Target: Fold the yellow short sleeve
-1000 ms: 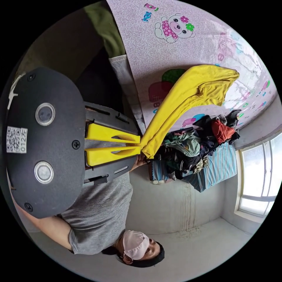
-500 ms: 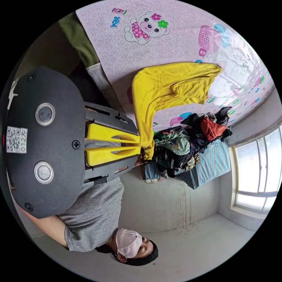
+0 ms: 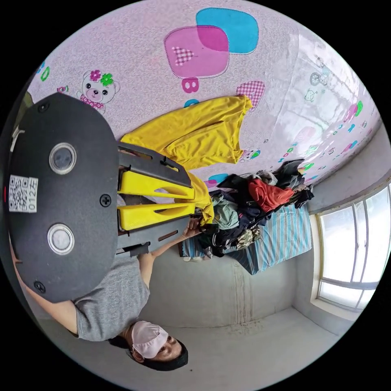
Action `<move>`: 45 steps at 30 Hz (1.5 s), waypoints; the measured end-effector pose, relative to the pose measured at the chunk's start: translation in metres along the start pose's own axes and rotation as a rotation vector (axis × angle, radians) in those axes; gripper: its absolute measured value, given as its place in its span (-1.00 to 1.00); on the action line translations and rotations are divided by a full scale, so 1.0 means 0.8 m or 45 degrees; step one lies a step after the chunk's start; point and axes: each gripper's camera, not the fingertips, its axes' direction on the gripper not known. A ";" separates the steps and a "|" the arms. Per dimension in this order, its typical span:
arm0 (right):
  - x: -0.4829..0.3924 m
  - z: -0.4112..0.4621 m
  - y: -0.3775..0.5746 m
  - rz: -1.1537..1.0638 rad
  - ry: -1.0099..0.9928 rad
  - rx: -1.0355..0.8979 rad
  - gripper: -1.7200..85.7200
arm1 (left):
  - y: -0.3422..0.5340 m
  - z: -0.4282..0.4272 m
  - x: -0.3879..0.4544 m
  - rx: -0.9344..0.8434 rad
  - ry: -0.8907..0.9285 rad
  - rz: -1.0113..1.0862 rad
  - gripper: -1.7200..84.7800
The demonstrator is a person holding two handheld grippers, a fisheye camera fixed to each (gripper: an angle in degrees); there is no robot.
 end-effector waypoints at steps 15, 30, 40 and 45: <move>0.448 -0.023 0.038 0.375 0.290 -0.007 -0.75 | -0.034 0.061 -0.086 -0.021 -0.345 -0.208 -0.80; 0.669 -0.071 0.305 0.498 0.381 -0.050 -0.88 | 0.056 0.197 -0.048 -0.316 -0.641 -0.289 -0.90; 0.791 -0.142 0.436 0.484 0.446 -0.227 -0.97 | 0.085 0.229 -0.041 -0.494 -0.627 -0.319 -0.95; 0.858 -0.155 0.527 0.500 0.405 -0.297 -0.97 | 0.115 0.239 -0.036 -0.509 -0.573 -0.324 -0.95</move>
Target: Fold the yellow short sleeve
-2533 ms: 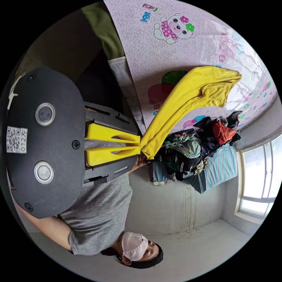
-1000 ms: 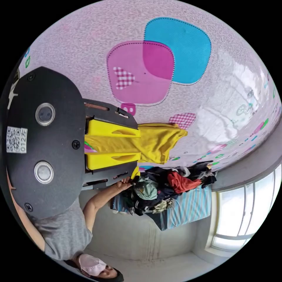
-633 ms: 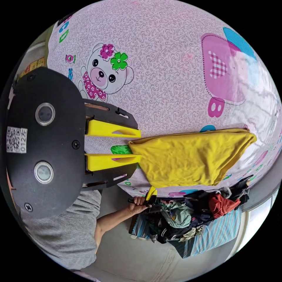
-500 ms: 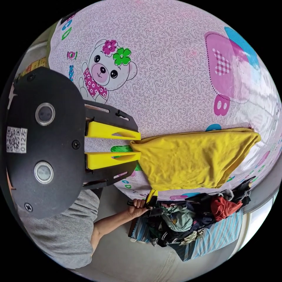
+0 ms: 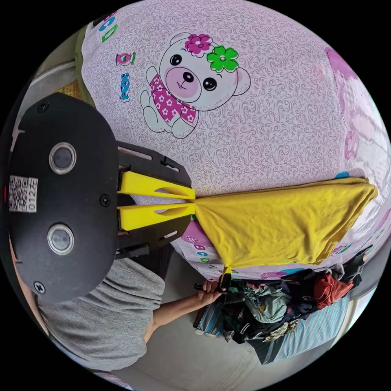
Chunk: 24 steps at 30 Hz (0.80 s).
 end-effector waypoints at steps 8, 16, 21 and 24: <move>0.144 0.089 0.115 -0.051 0.386 -0.394 -0.92 | 0.054 0.059 0.015 -0.282 -0.106 0.060 -0.94; 0.050 0.099 0.099 -0.723 0.802 0.169 -0.83 | 0.005 -0.031 0.112 0.345 -0.652 0.317 -0.92; 0.052 0.174 0.066 -0.982 1.056 0.151 -0.81 | -0.067 -0.010 0.195 0.331 -0.921 0.726 -0.88; 0.086 0.209 0.055 -1.058 1.128 0.073 -0.80 | -0.094 0.016 0.216 0.234 -0.961 0.869 -0.88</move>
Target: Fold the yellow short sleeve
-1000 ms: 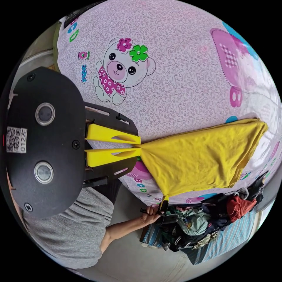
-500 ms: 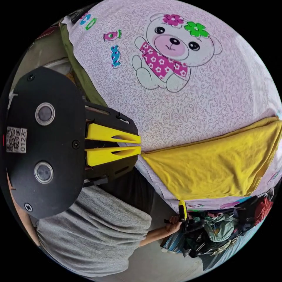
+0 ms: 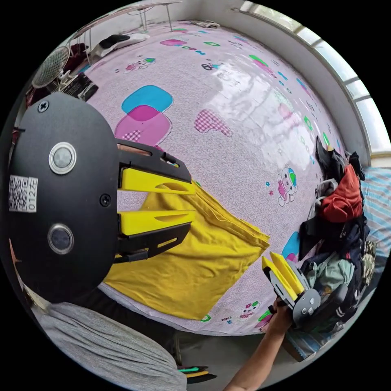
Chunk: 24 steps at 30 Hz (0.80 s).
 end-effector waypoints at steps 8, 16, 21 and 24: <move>-0.040 0.106 0.050 -0.243 0.004 -0.097 -0.78 | -0.044 0.035 0.033 -0.083 0.022 0.199 -0.88; -0.050 0.175 0.106 -0.309 0.006 -0.175 -0.85 | -0.051 0.050 0.046 -0.162 0.050 0.263 -0.91; -0.020 0.167 0.134 -0.229 -0.034 -0.104 -0.95 | -0.051 0.033 0.029 -0.111 0.072 0.189 -0.95; 0.012 0.181 0.143 -0.106 -0.103 -0.096 -0.95 | -0.053 0.040 0.005 -0.147 0.055 0.058 -0.95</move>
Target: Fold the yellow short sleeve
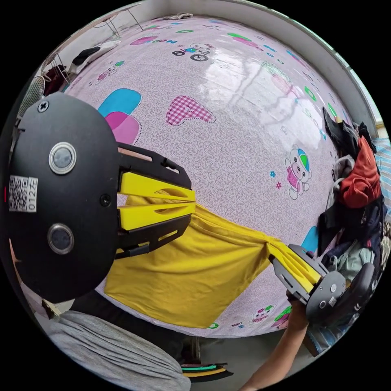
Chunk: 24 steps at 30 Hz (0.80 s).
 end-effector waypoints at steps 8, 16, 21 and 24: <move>0.043 -0.028 0.043 0.184 -0.075 0.107 -0.83 | 0.028 -0.028 -0.024 0.113 0.098 -0.103 -0.91; -0.031 -0.051 -0.019 -0.126 -0.098 0.127 -0.81 | 0.042 -0.028 -0.019 -0.024 -0.017 0.063 -0.86; -0.051 -0.050 -0.066 -0.242 -0.084 0.091 -0.82 | 0.041 -0.035 -0.037 -0.042 -0.022 0.083 -0.87; -0.046 -0.055 -0.086 -0.285 -0.082 0.044 -0.84 | 0.042 -0.036 -0.050 -0.048 -0.010 0.091 -0.89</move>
